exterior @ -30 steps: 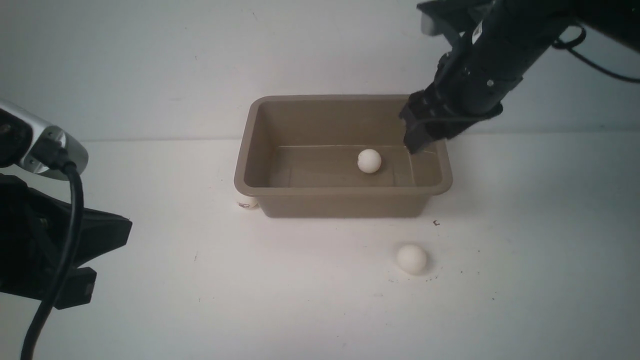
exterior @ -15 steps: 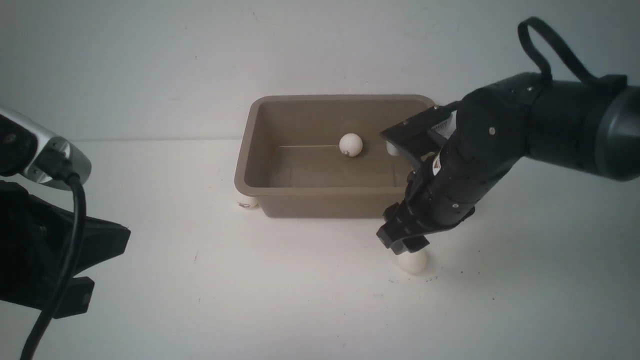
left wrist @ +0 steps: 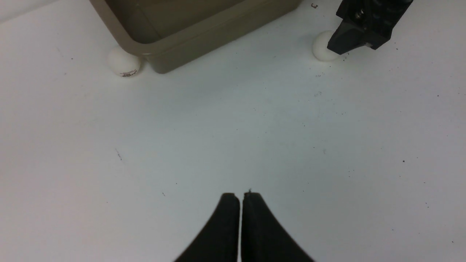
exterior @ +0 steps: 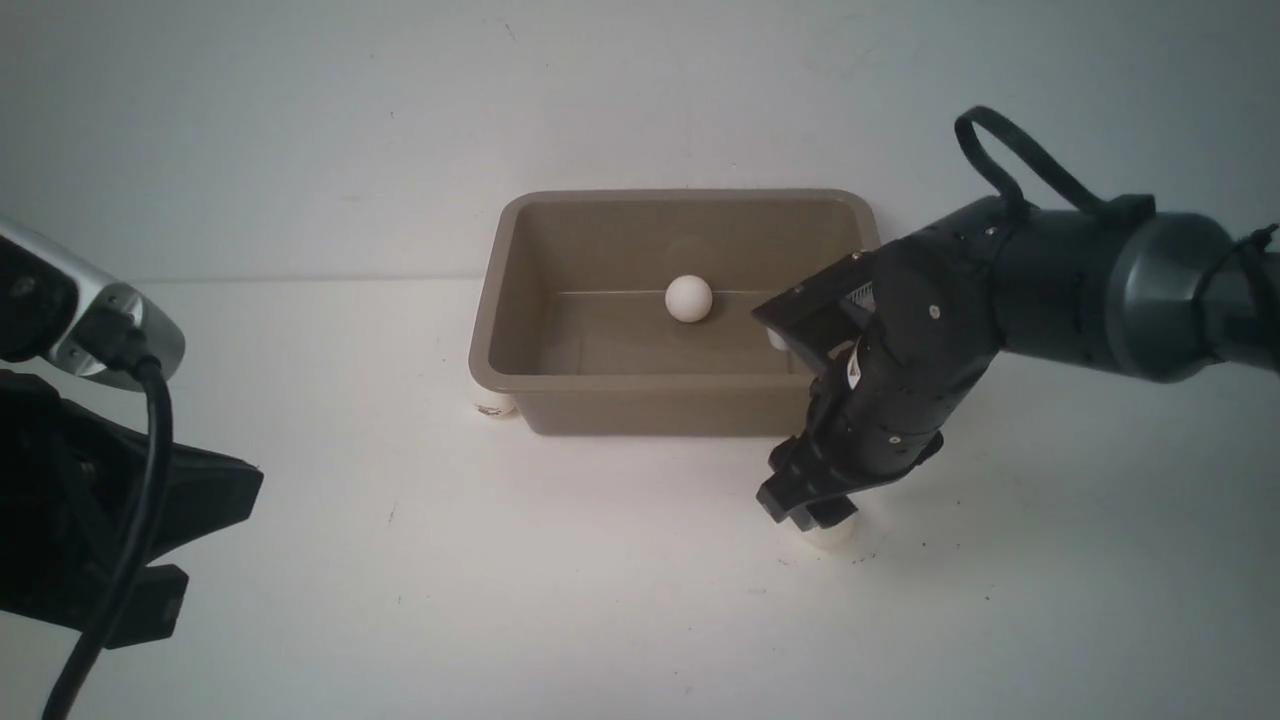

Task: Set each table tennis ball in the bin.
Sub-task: Use the right arm to clamp the table tennis ball closest to it

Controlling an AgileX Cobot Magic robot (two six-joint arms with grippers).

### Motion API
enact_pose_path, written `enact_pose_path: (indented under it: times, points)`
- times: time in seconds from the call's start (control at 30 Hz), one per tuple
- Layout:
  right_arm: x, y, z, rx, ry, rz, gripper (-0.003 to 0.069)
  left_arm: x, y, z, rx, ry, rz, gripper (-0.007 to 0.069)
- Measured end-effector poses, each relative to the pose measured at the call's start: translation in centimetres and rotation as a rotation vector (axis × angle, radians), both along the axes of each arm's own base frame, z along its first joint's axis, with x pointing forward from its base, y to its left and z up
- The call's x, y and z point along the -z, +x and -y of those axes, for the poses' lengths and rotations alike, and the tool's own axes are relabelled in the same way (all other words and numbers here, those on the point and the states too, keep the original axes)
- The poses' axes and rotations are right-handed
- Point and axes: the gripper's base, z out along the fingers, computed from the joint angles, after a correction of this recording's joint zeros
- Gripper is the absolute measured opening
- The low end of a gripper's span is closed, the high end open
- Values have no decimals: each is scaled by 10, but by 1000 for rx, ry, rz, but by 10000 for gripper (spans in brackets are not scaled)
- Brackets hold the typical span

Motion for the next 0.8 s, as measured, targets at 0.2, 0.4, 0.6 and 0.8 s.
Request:
enact_pose_path:
  times: [0.2,0.4,0.6,0.8]
  points:
    - [1,3,-1,-5,8,31,437,0,0,0,0,0,0,-4]
    - [21,6,-3,-2,-15,-11,438,0,0,0,0,0,0,-4]
    - [40,8,-4,-3,-38,-51,435,0,0,0,0,0,0,-4]
    - [45,9,-5,7,-36,-53,361,0,0,0,0,0,0,-4]
